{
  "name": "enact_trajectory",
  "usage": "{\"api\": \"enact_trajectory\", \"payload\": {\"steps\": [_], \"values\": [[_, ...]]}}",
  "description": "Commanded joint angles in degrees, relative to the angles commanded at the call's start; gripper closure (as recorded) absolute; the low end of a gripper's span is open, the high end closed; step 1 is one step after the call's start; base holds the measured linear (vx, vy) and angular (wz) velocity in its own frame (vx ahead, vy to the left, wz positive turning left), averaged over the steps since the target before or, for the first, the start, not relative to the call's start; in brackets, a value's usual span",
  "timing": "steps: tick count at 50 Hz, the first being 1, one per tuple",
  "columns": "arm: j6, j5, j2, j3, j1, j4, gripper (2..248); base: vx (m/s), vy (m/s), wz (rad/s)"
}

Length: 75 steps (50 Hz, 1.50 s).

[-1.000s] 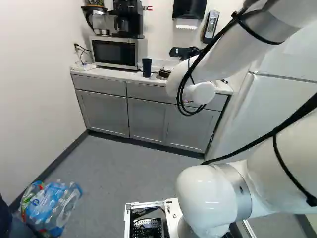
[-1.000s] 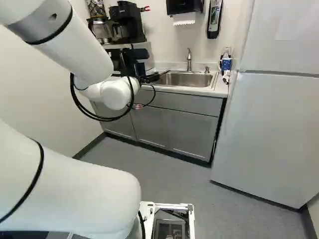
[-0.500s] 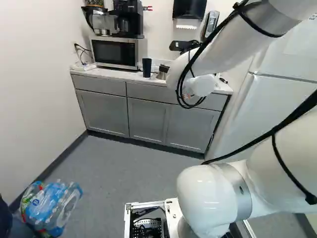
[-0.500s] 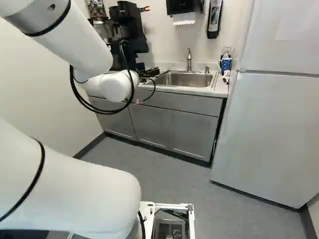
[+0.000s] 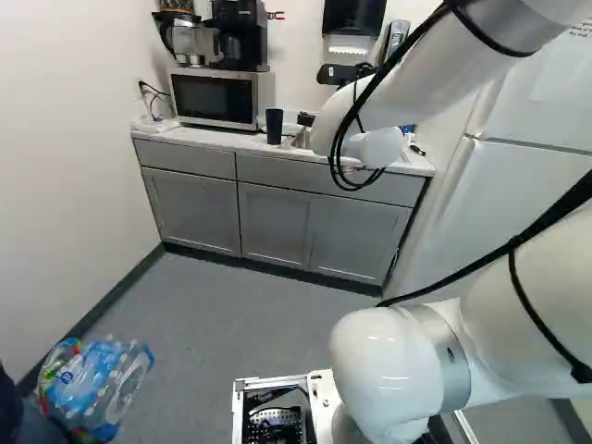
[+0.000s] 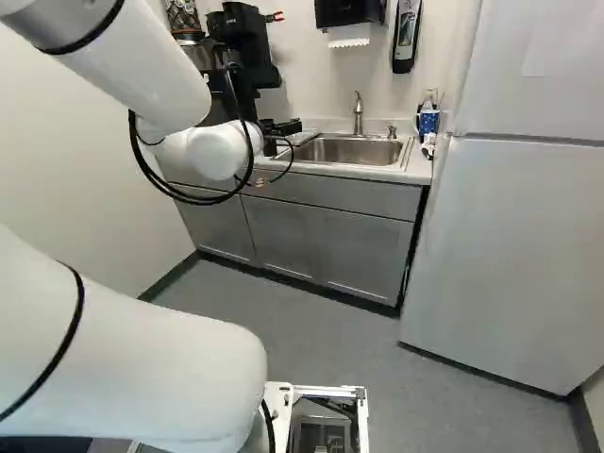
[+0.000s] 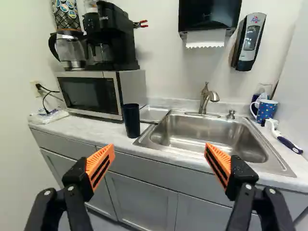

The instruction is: Rinse the cup and place it in the tray

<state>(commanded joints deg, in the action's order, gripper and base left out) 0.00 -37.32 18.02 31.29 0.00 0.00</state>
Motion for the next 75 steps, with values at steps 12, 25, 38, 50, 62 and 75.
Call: {"api": "enact_trajectory", "payload": {"steps": [12,25,38,50,62,75], "values": [[0.0,1.4,0.1,1.4,0.0,0.0,3,0.0,0.0,0.0],[0.0,2.9,0.1,3.0,0.0,0.0,3,0.0,0.0,0.0],[0.0,4.4,0.0,4.6,0.0,0.0,3,0.0,0.0,0.0],[0.0,5.8,-0.1,6.1,0.0,0.0,3,0.0,0.0,0.0],[0.0,7.2,-0.2,7.7,0.0,0.0,3,0.0,0.0,0.0],[0.0,8.7,-0.4,9.4,0.0,0.0,3,0.0,0.0,0.0]]}}
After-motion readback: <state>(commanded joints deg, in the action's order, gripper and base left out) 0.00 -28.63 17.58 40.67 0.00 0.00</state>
